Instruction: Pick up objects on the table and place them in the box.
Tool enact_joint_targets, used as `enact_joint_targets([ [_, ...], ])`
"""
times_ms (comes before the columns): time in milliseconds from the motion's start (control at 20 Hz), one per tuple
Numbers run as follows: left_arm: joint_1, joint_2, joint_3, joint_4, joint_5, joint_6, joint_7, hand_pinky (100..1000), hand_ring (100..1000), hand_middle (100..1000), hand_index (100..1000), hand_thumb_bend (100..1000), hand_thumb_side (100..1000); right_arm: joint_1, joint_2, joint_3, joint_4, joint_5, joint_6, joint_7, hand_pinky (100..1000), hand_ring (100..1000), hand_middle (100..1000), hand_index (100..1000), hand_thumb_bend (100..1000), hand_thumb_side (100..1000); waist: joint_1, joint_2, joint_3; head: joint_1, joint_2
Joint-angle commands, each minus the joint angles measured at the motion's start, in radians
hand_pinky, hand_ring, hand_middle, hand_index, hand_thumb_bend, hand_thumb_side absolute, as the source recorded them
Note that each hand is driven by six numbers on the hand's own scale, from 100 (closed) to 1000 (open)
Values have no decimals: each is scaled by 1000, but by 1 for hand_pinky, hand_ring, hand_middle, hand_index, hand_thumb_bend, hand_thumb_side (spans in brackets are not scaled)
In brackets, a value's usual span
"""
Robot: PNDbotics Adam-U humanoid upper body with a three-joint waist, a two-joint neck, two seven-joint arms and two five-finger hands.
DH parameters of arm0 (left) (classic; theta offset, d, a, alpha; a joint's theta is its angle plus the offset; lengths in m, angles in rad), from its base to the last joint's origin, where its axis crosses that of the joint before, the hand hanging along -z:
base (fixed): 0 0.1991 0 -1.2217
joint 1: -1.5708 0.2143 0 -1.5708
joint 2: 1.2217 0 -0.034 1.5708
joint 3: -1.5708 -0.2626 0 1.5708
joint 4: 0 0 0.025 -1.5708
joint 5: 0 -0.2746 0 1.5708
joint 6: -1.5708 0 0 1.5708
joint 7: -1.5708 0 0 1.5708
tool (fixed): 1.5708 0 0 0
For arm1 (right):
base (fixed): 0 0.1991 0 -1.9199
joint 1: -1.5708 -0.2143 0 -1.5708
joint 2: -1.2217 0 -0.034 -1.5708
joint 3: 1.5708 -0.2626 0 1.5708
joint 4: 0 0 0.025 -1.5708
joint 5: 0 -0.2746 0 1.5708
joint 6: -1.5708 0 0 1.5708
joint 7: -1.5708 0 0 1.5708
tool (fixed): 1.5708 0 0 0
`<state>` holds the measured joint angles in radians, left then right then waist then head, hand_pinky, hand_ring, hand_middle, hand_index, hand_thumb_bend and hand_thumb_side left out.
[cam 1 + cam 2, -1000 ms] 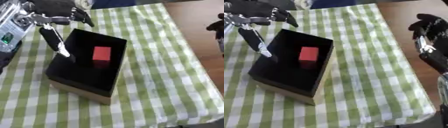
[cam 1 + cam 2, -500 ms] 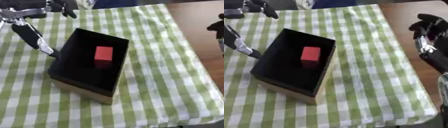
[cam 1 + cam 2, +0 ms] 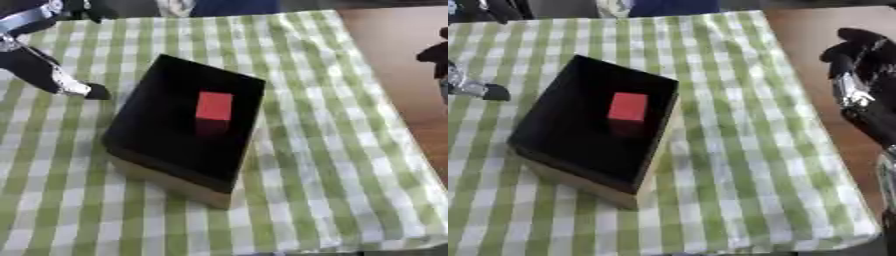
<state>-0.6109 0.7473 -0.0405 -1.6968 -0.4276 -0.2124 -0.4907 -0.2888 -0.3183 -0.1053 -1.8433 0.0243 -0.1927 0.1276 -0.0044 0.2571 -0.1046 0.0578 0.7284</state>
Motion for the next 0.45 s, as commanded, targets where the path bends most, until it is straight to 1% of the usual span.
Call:
enact_joint_targets([
  [50,2,3,40,-16,17,18,36,815,718,741,843,676,489,-4,-9,-10,-15,-5,-1,-3,845,710,625,823,100,428,-1,-15,1,11,-5],
  [150,10,-7,47,-11,25,27,48,814,714,739,840,665,495,-3,-8,-10,-15,-4,-1,-3,846,711,625,823,100,430,-3,-15,3,16,-3],
  [250,21,-16,55,-8,37,33,56,813,711,737,839,660,497,-3,-7,-9,-15,-4,-2,-1,846,711,625,823,100,430,-3,-15,5,19,-7],
  [450,43,-43,75,-2,79,48,81,806,693,725,827,642,495,-1,-4,-11,-14,-4,0,-3,846,711,624,824,100,437,-6,-15,6,18,-3],
])
